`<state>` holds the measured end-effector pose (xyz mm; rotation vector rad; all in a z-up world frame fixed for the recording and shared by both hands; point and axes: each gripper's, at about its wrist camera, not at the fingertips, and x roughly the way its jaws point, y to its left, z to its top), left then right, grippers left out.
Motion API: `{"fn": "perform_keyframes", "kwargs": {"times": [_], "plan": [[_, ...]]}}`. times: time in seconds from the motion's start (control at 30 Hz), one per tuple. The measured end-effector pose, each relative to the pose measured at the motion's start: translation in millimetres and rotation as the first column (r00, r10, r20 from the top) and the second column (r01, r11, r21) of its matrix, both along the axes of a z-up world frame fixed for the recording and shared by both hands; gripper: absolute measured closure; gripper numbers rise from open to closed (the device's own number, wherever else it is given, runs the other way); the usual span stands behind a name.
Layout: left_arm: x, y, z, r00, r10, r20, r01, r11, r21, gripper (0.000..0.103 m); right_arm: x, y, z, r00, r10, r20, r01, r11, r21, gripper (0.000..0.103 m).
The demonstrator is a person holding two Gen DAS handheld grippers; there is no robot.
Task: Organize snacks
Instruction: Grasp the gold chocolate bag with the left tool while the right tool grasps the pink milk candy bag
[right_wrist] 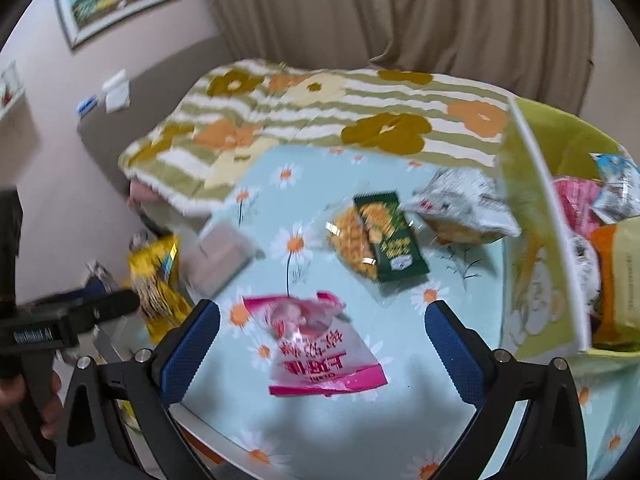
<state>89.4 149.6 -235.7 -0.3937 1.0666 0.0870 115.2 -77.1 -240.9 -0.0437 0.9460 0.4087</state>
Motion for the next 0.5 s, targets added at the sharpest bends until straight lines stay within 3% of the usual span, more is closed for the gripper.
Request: {"fn": "perform_keyframes", "kwargs": {"times": [0.13, 0.5], "plan": [[-1, -2, -21, 0.997, 0.071, 0.015, -0.071, 0.997, 0.012, 0.020, -4, 7, -22, 0.998, 0.060, 0.011, -0.060, 0.998, -0.031, 0.001], [18, 2, -55, 0.987, 0.161, 0.023, -0.162, 0.984, 0.071, 0.029, 2, 21, -49, 0.990, 0.138, 0.015, -0.137, 0.990, -0.039, 0.001]]}}
